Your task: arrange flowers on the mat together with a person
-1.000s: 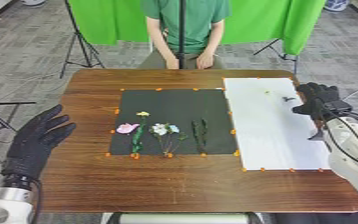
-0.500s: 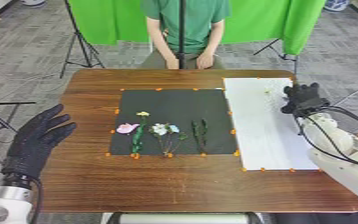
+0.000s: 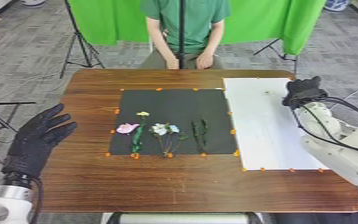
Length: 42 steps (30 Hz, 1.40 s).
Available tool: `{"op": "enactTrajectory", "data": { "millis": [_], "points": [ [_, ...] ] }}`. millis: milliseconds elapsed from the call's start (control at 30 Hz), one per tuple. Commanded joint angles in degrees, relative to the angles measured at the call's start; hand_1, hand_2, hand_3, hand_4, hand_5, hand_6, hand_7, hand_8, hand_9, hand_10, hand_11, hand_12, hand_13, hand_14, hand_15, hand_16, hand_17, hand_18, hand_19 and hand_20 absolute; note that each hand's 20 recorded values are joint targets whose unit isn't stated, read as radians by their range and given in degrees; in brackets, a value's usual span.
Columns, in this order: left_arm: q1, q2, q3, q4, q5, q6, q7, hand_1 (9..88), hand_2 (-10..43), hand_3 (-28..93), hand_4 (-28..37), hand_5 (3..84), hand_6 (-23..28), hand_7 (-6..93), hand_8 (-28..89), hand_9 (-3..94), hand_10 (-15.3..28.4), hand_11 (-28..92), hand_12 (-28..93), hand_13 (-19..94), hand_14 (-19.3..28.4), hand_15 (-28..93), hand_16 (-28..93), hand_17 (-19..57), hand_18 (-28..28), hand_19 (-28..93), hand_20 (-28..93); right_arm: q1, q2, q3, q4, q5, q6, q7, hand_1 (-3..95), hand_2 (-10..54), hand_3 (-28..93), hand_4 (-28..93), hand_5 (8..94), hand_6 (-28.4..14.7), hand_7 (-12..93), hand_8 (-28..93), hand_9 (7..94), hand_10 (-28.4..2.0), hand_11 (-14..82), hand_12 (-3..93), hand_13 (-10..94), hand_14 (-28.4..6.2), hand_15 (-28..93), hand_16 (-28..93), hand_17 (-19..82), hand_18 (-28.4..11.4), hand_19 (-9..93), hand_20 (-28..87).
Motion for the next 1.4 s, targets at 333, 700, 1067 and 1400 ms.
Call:
{"op": "enactTrajectory", "data": {
  "millis": [333, 700, 1067, 1400],
  "points": [
    [0.2, -0.32, 0.5, 0.39, 0.01, -0.42, -0.82, 27.8, 1.2, 70, -25.1, 37.9, 3.0, 22.1, -9, 34.2, 14.5, 30, 16, 31, 18.2, 40, 0, -3.6, 22.8, 51, 9, 2.14, -1.56, -3.85, 6.05, 0.88, 12.89, -3.64, 43.1, -9.5, 78, -28, 59.6, 5.8, 49, -6, 75.3, -4.8, 22.1, 47.8, 64, -4.4, 59, 31, 23, -15.4, 66, 41],
    [0.65, -0.59, 0.33, 0.23, -0.07, -0.27, -0.71, 27.9, 1.2, 70, -25.3, 37.9, 2.9, 22.2, -9, 34.1, 14.5, 30, 16, 31, 18.2, 40, 0, -3.6, 22.8, 51, 9, -0.04, -1.56, -0.67, -8.23, -3.83, 23.52, -10.13, 46.5, -9.2, 81, -28, 70.1, 5.5, 48, -5, 84.0, -5.2, 20.5, 50.4, 70, -4.4, 58, 36, 26, -15.6, 68, 43],
    [-0.6, -0.63, 1.3, 0.52, 0.43, -1.05, -1.44, 27.9, 1.2, 70, -25.3, 38.0, 3.0, 22.5, -9, 34.2, 14.7, 30, 16, 31, 18.3, 40, 0, -3.6, 22.8, 51, 9, 7.27, -8.86, -9.87, -8.98, -3.55, 23.26, -19.65, 46.4, -9.2, 80, -28, 69.8, 5.6, 49, -5, 83.7, -5.1, 20.7, 51.3, 69, -3.9, 59, 36, 25, -15.4, 68, 43],
    [-0.46, -0.51, 1.36, 0.61, 0.03, -0.53, -1.23, 27.9, 1.1, 70, -25.4, 38.1, 3.1, 22.5, -10, 34.3, 14.7, 30, 16, 31, 18.4, 40, 0, -3.6, 22.8, 51, 9, 7.02, -11.97, -10.87, -5.65, -3.89, 20.48, -21.96, 46.2, -9.0, 80, -28, 69.0, 5.7, 50, -6, 83.2, -4.7, 19.9, 52.0, 68, -3.9, 59, 37, 25, -15.2, 67, 43]
  ]
}}
